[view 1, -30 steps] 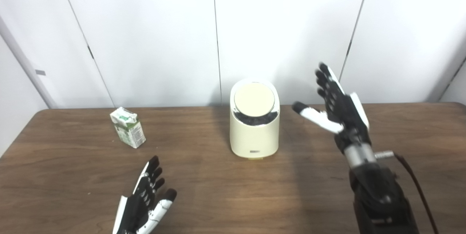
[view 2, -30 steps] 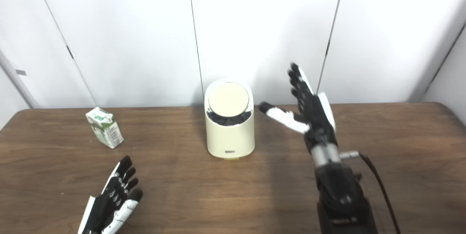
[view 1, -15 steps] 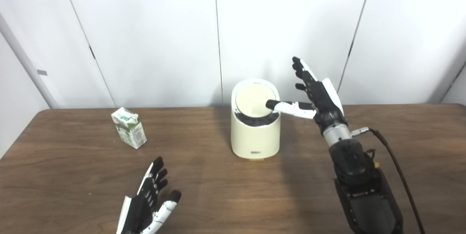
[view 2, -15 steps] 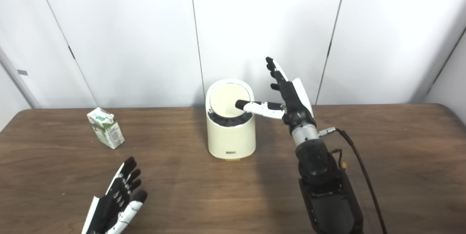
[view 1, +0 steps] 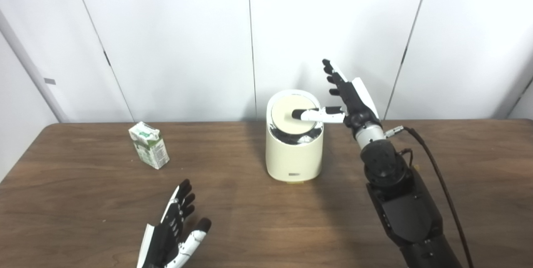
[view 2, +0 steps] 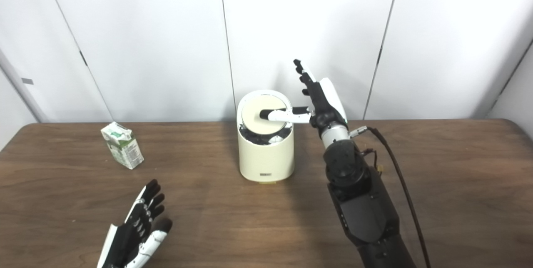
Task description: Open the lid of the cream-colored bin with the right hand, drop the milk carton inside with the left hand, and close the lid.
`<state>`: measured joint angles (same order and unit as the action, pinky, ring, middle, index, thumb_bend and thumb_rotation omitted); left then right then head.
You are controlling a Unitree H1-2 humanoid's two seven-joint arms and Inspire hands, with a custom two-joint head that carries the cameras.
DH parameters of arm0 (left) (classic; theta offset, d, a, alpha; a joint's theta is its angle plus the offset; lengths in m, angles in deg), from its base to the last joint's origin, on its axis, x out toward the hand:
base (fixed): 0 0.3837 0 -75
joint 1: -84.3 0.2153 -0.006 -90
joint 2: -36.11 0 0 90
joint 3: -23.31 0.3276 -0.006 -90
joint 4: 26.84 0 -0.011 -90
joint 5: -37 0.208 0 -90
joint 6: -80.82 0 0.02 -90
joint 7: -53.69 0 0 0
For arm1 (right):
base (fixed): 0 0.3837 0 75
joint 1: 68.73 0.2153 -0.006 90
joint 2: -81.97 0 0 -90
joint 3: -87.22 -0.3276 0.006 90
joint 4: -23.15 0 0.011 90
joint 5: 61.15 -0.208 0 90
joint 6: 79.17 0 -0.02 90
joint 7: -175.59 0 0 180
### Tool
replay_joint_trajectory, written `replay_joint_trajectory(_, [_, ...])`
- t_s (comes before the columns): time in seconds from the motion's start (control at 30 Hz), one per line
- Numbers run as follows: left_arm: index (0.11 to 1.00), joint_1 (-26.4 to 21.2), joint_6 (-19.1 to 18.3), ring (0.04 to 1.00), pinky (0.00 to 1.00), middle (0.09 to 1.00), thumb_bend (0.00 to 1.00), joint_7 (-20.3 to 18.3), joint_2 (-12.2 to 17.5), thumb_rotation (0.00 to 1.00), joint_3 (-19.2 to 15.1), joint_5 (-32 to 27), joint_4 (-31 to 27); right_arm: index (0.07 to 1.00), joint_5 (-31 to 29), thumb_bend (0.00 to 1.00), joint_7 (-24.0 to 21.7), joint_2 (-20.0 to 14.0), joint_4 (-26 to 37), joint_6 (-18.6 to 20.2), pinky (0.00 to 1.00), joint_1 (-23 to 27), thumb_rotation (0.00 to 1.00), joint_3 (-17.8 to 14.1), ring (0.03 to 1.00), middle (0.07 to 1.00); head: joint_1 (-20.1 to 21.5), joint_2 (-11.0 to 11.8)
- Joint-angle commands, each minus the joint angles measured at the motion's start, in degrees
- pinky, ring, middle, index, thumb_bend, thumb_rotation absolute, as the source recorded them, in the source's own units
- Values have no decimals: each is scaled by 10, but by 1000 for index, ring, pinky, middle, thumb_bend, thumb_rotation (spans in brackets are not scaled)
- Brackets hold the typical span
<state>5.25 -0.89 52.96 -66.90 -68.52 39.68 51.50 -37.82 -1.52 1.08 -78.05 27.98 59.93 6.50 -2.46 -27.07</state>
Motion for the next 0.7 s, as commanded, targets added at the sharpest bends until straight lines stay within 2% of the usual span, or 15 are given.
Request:
replay_joint_trajectory(0.0, [999, 9, 14, 944, 917, 974, 751, 2, -3, 572, 4, -1, -8, 959, 14, 931, 10, -7, 4, -26, 824, 39, 318, 4, 915, 943, -1, -1])
replay_joint_trajectory(0.13, [999, 8, 20, 951, 932, 980, 755, 1, -3, 566, 5, -3, -5, 954, 26, 935, 12, -9, -11, -34, 830, 45, 304, 13, 917, 936, -1, -8])
replay_joint_trajectory(0.27, [1000, 10, 9, 944, 922, 974, 772, 5, -6, 581, 5, 2, -11, 950, 47, 943, 10, -18, -21, -43, 829, 49, 295, 27, 918, 934, -3, -12])
replay_joint_trajectory(0.47, [1000, 9, 14, 948, 904, 977, 778, 2, -4, 579, 8, -4, -9, 946, 104, 936, 9, -52, -29, -61, 840, 49, 299, 66, 923, 934, -15, -20])
replay_joint_trajectory(0.67, [1000, 8, 12, 933, 908, 962, 780, 8, -7, 596, 10, 10, -10, 947, 138, 924, 15, -69, -36, -77, 919, 44, 271, 85, 951, 938, -17, -24])
